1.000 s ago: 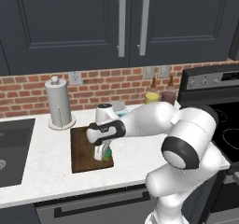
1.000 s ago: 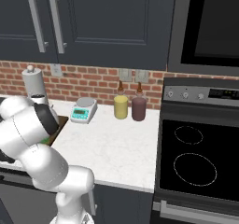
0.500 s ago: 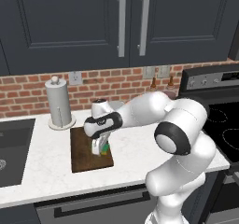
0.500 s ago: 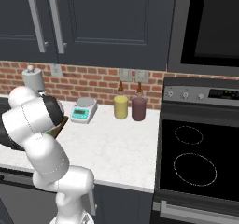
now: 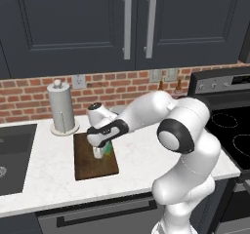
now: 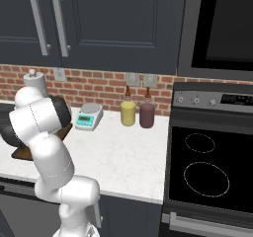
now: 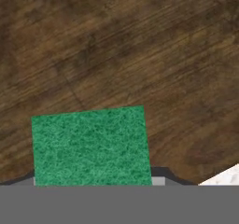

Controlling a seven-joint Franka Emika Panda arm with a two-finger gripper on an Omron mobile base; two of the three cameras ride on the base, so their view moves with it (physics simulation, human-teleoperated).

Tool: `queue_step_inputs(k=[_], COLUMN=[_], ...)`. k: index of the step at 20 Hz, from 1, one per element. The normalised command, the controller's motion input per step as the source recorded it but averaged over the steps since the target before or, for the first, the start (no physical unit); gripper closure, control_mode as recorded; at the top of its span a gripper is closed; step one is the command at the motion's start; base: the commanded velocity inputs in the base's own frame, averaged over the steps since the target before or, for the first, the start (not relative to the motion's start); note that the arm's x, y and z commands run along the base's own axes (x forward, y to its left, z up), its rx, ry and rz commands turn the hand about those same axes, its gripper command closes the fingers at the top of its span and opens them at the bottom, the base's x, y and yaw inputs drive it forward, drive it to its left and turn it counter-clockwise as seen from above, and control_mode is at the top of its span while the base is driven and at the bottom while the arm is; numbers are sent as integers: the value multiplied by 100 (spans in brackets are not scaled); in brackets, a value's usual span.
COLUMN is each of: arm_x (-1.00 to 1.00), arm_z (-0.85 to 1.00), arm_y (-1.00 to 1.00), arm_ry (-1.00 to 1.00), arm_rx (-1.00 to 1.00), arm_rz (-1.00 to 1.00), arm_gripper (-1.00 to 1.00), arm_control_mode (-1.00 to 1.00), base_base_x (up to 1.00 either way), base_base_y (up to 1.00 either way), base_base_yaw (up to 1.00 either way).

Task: Pick up the sponge from the counter and clean the cutting board by briefly scrubbing or pressing down on the cutting board. Once finished, release the sponge.

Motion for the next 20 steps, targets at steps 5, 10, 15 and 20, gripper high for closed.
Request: queue_step_inputs(k=[5,10,15,20], arm_x=[55,71,81,27], arm_z=[-5,-3,-9,-21], arm_y=[-14,-23,-27,1], arm_ry=[-19,-7,0,0], arm_rx=[-5,2,2,0], arm_rz=[0,0,0,10], arm_gripper=[100,100,100,100], arm_control_mode=[-100,-100,-100,-100], base_base_x=[0,0,0,0], base_base_y=[0,0,0,0], base_base_yaw=[0,0,0,0])
